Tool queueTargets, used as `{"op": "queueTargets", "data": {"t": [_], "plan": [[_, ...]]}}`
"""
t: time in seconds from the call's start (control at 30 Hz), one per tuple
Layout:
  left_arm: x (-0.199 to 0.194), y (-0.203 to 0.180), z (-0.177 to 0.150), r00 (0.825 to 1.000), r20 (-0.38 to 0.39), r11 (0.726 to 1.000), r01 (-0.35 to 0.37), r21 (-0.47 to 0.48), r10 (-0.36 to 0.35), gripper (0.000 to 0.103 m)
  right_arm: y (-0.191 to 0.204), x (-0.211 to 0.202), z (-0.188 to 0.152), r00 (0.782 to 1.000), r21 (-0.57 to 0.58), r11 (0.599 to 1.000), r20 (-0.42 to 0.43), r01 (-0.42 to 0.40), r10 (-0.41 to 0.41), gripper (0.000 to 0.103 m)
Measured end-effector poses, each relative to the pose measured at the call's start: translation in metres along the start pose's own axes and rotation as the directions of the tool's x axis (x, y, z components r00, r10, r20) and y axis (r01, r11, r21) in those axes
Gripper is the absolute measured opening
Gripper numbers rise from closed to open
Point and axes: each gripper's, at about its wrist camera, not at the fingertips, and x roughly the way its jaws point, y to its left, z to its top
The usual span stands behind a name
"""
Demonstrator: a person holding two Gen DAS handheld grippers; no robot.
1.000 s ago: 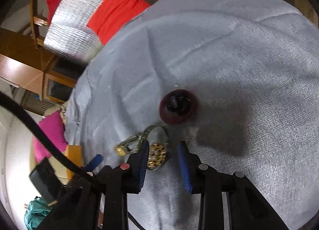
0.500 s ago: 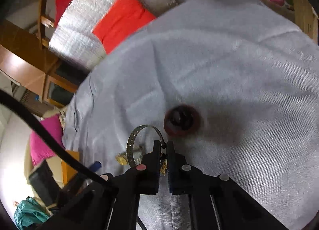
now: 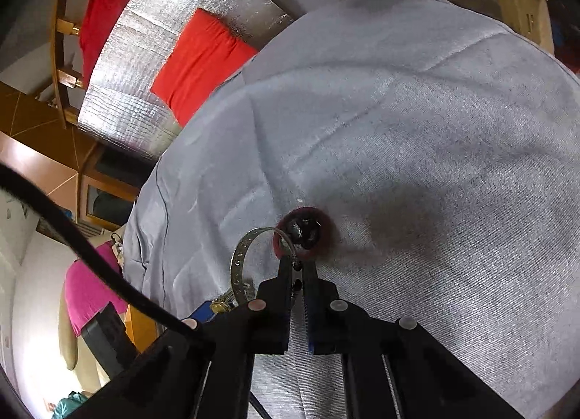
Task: Organize jewelry
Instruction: 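Grasp the gold watch with the left tool while the right tool grasps the silver bangle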
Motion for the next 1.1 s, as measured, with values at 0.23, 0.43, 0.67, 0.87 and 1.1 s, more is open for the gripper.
{"op": "queueTargets", "data": {"t": [0.23, 0.43, 0.67, 0.87, 1.1], "plan": [[0.005, -0.003, 0.004, 0.998, -0.006, 0.998, 0.059, -0.014, -0.059, 0.026, -0.002, -0.002, 0.0, 1.0, 0.021, 1.0, 0.014, 0.001, -0.001, 0.007], [-0.005, -0.01, -0.001, 0.998, -0.003, 0.998, 0.065, 0.024, -0.065, 0.025, -0.01, -0.009, 0.003, 0.999, 0.06, 0.998, 0.04, 0.001, -0.003, 0.007], [-0.029, 0.012, -0.003, 0.998, 0.049, 0.999, 0.038, -0.023, -0.037, 0.025, -0.018, -0.02, 0.005, 0.996, 0.107, 0.994, 0.084, 0.01, -0.019, 0.007], [-0.045, 0.04, 0.0, 0.995, 0.099, 0.996, 0.024, -0.085, -0.016, 0.012, -0.03, -0.028, 0.007, 0.993, 0.159, 0.987, 0.111, 0.03, -0.048, 0.007], [-0.043, 0.047, -0.003, 0.998, 0.067, 0.996, 0.006, -0.085, 0.0, 0.012, -0.029, -0.027, 0.005, 0.993, 0.157, 0.987, 0.106, 0.033, -0.05, 0.007]]}}
